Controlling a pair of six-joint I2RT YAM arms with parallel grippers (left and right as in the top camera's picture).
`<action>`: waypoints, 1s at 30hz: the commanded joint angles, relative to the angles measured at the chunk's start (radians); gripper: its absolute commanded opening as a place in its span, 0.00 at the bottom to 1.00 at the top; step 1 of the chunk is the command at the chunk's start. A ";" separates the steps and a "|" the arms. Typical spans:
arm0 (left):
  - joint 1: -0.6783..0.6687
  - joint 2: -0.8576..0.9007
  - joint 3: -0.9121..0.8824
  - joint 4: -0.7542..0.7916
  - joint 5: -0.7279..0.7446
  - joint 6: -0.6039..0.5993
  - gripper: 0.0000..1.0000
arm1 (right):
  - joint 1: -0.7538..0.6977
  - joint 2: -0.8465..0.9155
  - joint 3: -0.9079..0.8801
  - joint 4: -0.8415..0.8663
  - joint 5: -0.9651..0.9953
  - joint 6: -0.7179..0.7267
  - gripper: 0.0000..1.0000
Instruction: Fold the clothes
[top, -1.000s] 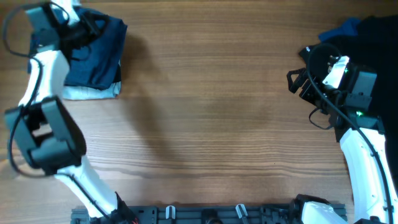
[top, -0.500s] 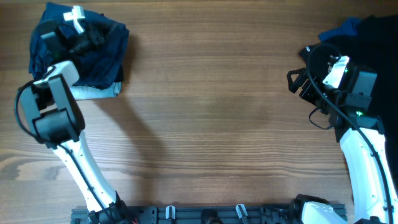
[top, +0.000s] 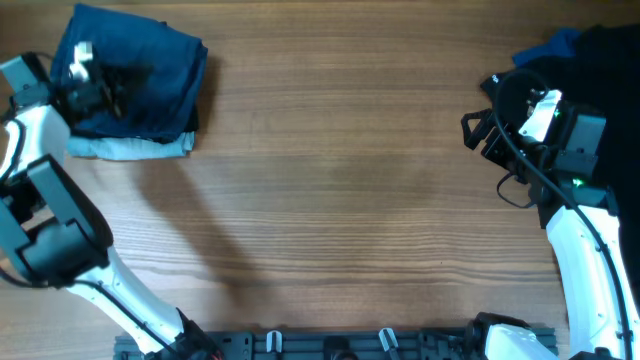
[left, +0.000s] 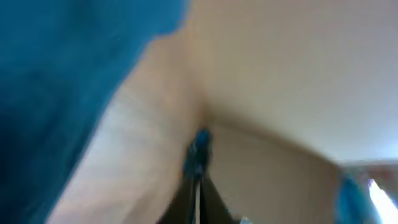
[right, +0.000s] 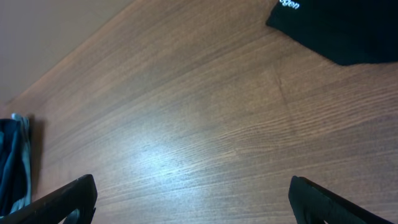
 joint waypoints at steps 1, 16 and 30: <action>-0.018 -0.170 0.003 -0.223 -0.377 0.450 0.07 | -0.002 0.006 0.010 -0.002 0.010 0.007 1.00; -0.093 0.102 -0.208 -0.033 -0.475 0.459 0.08 | -0.002 0.006 0.010 -0.002 0.010 0.007 0.99; -0.103 -0.235 -0.054 0.559 -0.731 0.119 0.17 | -0.002 0.006 0.010 -0.002 0.010 0.007 0.99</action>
